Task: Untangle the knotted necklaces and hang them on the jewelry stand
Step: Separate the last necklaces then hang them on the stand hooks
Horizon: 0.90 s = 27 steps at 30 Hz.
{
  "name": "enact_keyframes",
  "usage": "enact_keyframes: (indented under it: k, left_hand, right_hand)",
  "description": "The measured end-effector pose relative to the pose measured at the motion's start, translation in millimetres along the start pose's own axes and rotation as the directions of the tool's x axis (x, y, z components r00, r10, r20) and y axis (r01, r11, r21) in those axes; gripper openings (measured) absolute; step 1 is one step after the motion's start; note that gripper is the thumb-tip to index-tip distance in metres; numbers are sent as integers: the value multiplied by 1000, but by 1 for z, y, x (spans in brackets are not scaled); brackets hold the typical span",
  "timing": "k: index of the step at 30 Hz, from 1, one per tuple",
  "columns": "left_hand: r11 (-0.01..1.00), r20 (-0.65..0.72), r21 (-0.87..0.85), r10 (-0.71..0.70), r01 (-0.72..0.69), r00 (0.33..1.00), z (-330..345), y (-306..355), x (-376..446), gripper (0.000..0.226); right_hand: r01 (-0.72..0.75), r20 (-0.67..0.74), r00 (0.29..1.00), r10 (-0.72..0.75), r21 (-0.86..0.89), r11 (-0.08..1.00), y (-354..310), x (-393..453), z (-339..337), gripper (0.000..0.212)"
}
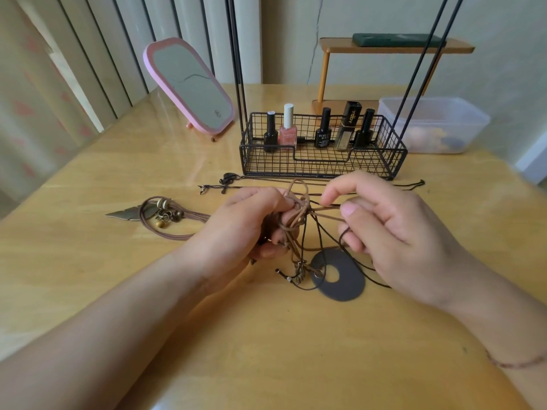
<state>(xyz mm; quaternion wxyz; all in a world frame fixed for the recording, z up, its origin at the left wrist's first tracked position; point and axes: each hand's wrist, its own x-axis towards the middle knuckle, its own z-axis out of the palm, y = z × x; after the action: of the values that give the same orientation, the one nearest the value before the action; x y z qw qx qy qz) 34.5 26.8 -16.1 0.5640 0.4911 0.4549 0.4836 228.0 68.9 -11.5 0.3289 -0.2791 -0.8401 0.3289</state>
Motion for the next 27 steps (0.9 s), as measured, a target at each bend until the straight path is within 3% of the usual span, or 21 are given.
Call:
enact_keyframes:
  k: [8,14,24,27]
  left_hand:
    - [1000,21,-27,-13,13,1000,-2,-1,1,23]
    - [1000,22,-5,-17,17,1000,-1,-2,1,24]
    - [1000,31,-9,-12,13,999,-2,-2,1,26]
    - [1000,37,-1,3,-3,999,-3,-1,0,26]
  right_hand:
    - [47,-46,998,-48,-19,999,2,0,-1,32]
    - [-59,3,998,59,-58,997,0,2,-3,29]
    - [-61,50,997,62,-29,998,0,1,-6,31]
    - [-140,119,982,149,-84,987,3,2,-6,31]
